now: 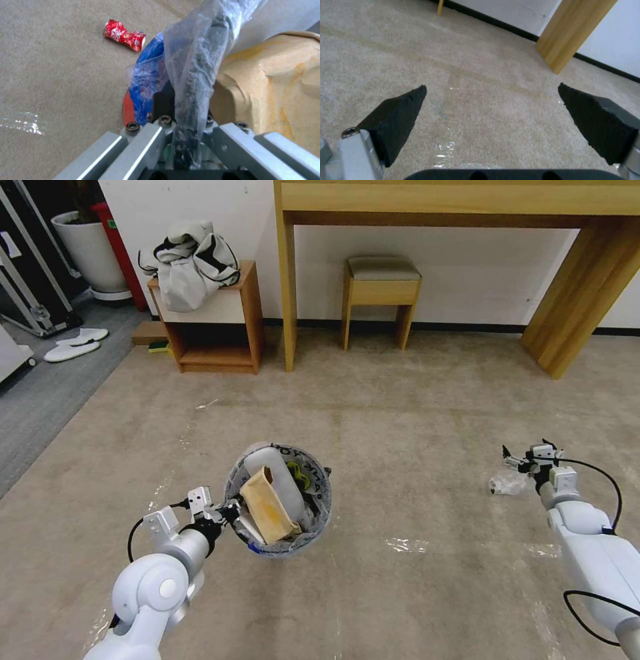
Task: Pick up the trash bin and place the garbage on the floor into it.
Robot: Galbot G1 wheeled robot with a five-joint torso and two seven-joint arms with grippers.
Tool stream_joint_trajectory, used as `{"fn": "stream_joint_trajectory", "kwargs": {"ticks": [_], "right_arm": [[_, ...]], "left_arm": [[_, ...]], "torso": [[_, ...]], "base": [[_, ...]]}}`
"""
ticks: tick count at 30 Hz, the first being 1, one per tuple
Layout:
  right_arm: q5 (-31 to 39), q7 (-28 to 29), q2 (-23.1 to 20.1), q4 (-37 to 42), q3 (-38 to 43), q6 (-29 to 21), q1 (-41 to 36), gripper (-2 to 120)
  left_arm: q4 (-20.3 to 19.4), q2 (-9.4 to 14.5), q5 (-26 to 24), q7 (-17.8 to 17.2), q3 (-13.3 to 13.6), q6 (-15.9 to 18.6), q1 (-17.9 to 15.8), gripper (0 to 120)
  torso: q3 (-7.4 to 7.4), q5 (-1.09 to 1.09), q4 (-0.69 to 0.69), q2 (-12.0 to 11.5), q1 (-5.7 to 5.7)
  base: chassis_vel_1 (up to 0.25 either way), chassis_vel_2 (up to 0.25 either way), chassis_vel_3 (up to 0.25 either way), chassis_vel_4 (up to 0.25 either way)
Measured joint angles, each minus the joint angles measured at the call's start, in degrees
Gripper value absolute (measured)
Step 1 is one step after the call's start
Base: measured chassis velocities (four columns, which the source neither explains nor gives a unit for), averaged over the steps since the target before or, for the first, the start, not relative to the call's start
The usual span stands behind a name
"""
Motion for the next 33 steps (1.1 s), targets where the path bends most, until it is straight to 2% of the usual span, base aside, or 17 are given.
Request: {"fn": "stream_joint_trajectory", "kwargs": {"ticks": [25, 33], "right_arm": [[0.8, -3.2, 0.4, -0.6, -0.6, -1.8, 1.3, 100], [2.0, -4.3, 0.2, -1.0, -0.5, -1.9, 1.0, 100]], "left_arm": [[0.3, 0.2, -0.3, 0.0, -0.3, -0.3, -0.3, 0], [0.6, -0.1, -0.3, 0.2, -0.2, -0.4, -0.4, 0]], "torso": [[0.0, 0.0, -0.01, 0.0, 0.0], [-0.01, 0.01, -0.02, 0.0, 0.0]], "base": [[0.0, 0.0, 0.0, 0.0], [-0.096, 0.093, 0.095, -0.098]]}}
